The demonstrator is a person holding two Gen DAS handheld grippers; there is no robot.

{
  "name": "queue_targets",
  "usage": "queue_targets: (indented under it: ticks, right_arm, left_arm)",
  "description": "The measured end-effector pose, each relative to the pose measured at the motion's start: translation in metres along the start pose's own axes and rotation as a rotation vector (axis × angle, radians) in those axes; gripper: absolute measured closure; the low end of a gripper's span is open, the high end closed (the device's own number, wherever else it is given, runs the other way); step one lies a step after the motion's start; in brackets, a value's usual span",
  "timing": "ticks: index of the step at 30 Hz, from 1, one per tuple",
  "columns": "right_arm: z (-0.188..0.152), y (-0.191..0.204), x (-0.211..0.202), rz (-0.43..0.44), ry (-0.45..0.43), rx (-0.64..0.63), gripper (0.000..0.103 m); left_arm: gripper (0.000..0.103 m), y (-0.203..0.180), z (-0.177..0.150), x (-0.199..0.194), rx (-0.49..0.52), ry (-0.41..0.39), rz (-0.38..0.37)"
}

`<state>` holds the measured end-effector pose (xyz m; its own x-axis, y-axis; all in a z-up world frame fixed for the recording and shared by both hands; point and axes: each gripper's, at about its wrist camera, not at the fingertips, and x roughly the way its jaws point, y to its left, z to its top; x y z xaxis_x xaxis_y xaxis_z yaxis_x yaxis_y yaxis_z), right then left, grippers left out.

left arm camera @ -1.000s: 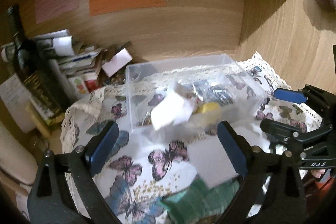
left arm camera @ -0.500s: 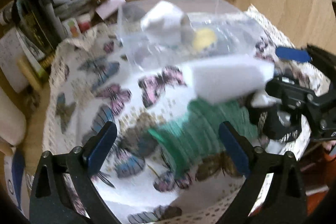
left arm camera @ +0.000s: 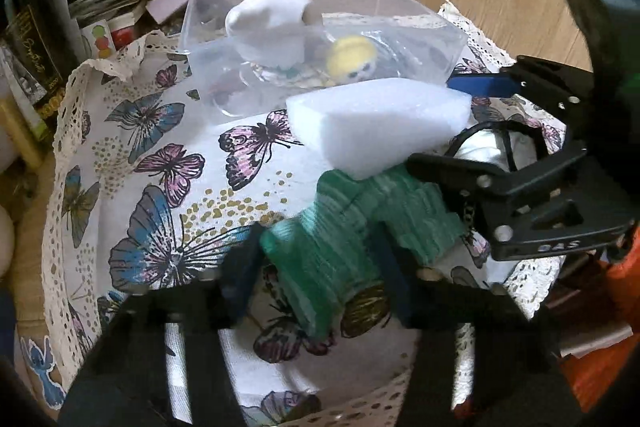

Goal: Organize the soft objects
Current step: 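Grasp the green knit sock with the left gripper while the right gripper grasps the white foam block, then lower the sock and foam block into the clear box and open both grippers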

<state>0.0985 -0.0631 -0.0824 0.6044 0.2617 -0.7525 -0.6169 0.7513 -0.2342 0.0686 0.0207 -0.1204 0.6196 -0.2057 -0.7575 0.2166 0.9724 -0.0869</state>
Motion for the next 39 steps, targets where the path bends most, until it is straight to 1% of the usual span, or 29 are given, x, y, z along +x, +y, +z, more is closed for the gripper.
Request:
queue_targets:
  ticks: [1,2,4,7,10,12,14,15,18,24,27,31,33,36,39]
  right_arm:
    - [0.000,0.002,0.002,-0.014,0.005,-0.015,0.023]
    - [0.001,0.003,0.004,-0.027,0.008,-0.027,0.023]
    - [0.004,0.006,0.007,-0.051,0.014,-0.048,0.022]
    - [0.008,0.005,0.010,-0.054,0.028,-0.048,0.020]
    - [0.014,0.003,0.015,-0.058,0.033,-0.030,0.020]
    - [0.015,-0.002,0.016,-0.049,0.025,-0.001,0.025]
    - [0.015,-0.007,0.014,-0.039,0.016,0.026,0.047]
    - [0.015,-0.011,0.013,-0.037,0.010,0.039,0.050]
    - [0.012,-0.022,0.002,0.026,-0.021,0.093,0.058]
    - [0.003,-0.029,-0.031,0.040,-0.109,0.119,0.060]
    - [-0.001,-0.032,-0.050,0.023,-0.148,0.121,0.060]
    - [0.004,-0.040,-0.069,0.001,-0.204,0.144,0.060]
    - [0.007,-0.047,-0.074,-0.009,-0.225,0.161,0.060]
    - [0.014,-0.055,-0.078,-0.049,-0.250,0.187,0.060]
    - [0.020,-0.066,-0.076,-0.068,-0.261,0.223,0.060]
  left_arm:
    - [0.072,0.002,0.000,0.000,-0.010,0.006,-0.023]
    - [0.074,0.004,0.000,-0.001,-0.017,0.003,-0.028]
    - [0.084,0.005,0.000,-0.003,-0.016,-0.005,-0.023]
    - [0.087,0.005,-0.001,-0.005,-0.017,-0.016,-0.019]
    - [0.089,0.002,-0.001,-0.009,-0.014,-0.032,-0.010]
    - [0.090,0.002,-0.002,-0.012,-0.015,-0.044,0.000]
    - [0.090,0.005,-0.001,-0.018,-0.021,-0.061,0.023]
    - [0.090,0.007,0.000,-0.019,-0.025,-0.066,0.030]
    - [0.090,0.016,0.003,-0.027,-0.050,-0.082,0.047]
    - [0.090,0.027,0.014,-0.048,-0.075,-0.147,0.080]
    - [0.090,0.026,0.024,-0.060,-0.072,-0.196,0.093]
    - [0.090,0.024,0.043,-0.080,-0.063,-0.274,0.112]
    - [0.090,0.023,0.051,-0.087,-0.062,-0.312,0.121]
    - [0.090,0.024,0.067,-0.092,-0.066,-0.357,0.140]
    - [0.090,0.028,0.081,-0.085,-0.069,-0.370,0.160]
